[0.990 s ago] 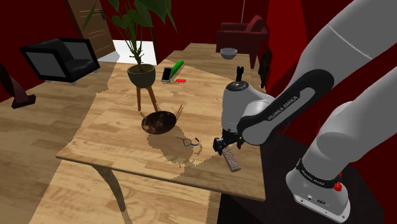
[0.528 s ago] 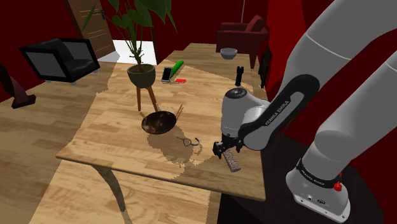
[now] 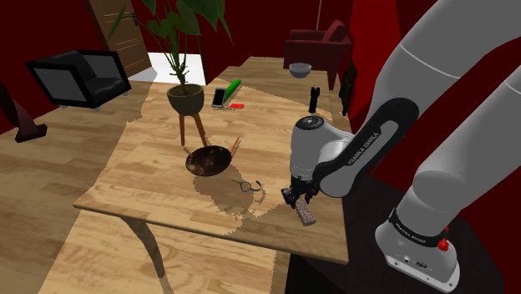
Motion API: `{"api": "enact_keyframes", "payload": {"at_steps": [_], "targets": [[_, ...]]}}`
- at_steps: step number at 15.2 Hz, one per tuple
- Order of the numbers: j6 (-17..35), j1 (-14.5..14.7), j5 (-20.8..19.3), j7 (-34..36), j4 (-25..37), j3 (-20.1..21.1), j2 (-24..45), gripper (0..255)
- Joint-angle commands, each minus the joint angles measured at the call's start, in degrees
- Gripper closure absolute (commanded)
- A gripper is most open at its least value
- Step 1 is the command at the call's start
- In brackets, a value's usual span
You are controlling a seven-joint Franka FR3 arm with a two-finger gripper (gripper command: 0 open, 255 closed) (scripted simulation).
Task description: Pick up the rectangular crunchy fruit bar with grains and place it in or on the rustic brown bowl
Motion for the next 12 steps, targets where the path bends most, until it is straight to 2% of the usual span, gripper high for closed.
{"api": "enact_keyframes", "payload": {"at_steps": [1, 7, 12], "targets": [[0.01, -0.01, -0.01, 0.0, -0.01, 0.0, 0.02, 255], [0.0, -0.01, -0.01, 0.0, -0.01, 0.0, 0.02, 255], [-6.48, 3.73, 5.29, -3.93, 0.28, -2.57, -6.5, 255]]}}
